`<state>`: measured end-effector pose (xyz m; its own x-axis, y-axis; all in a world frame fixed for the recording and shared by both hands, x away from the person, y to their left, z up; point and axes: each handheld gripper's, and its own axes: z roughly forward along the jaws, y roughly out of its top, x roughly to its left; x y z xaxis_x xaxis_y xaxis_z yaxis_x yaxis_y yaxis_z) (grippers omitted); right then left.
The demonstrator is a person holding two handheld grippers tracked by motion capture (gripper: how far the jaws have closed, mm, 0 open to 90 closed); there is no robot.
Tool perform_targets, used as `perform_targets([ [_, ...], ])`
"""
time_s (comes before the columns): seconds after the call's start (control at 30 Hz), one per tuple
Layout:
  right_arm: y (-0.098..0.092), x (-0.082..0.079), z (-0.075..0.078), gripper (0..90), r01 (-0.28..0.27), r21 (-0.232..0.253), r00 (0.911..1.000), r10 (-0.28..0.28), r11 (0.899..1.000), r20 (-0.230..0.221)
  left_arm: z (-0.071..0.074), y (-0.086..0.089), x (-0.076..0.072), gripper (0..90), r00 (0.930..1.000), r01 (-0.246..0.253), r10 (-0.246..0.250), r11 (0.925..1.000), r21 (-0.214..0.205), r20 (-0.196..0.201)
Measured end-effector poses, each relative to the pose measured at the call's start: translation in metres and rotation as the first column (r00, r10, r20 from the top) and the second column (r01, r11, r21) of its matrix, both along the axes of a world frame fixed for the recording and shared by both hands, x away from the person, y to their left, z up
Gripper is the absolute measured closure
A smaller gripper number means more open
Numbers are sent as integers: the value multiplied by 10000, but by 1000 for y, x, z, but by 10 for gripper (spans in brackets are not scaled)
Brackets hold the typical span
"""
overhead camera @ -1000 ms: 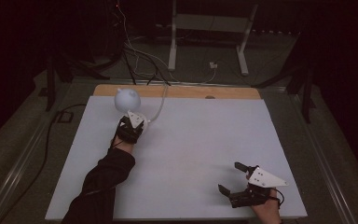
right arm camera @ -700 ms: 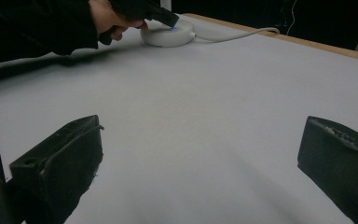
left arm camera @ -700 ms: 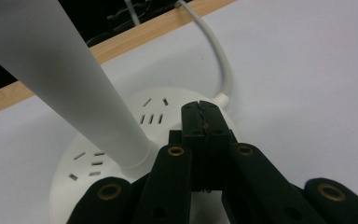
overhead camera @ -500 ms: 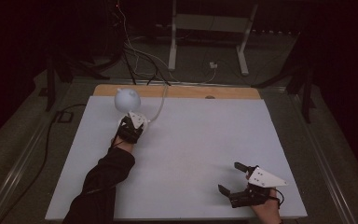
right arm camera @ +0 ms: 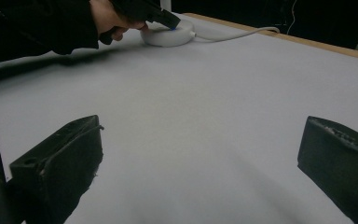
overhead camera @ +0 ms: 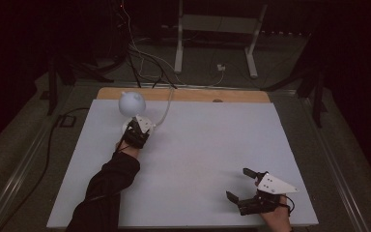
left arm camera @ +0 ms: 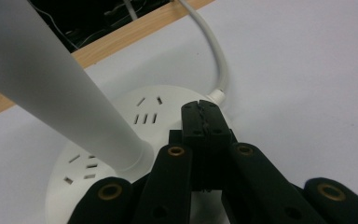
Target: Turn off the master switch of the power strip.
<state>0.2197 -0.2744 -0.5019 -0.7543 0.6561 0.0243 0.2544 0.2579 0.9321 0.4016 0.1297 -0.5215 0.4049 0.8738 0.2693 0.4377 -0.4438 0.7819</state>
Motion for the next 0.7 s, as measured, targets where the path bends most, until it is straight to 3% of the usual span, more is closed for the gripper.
perform_targets([
  [0.43, 1, 0, -1, 0, -27, -50, 10000, 27, 10000, -48, 3, 1, 2, 900, 9996, 145, -141, 9998, 148, -253],
  [0.6, 1, 0, -1, 0, -39, -58, 10000, 39, 10000, -42, 6, 0, 3, 900, 9982, 316, -299, 9989, 336, -513],
  [0.7, 1, 1, -1, 0, -44, -64, 10000, 44, 10000, -64, 8, -2, 4, 900, 9973, 440, -399, 9969, 652, -622],
])
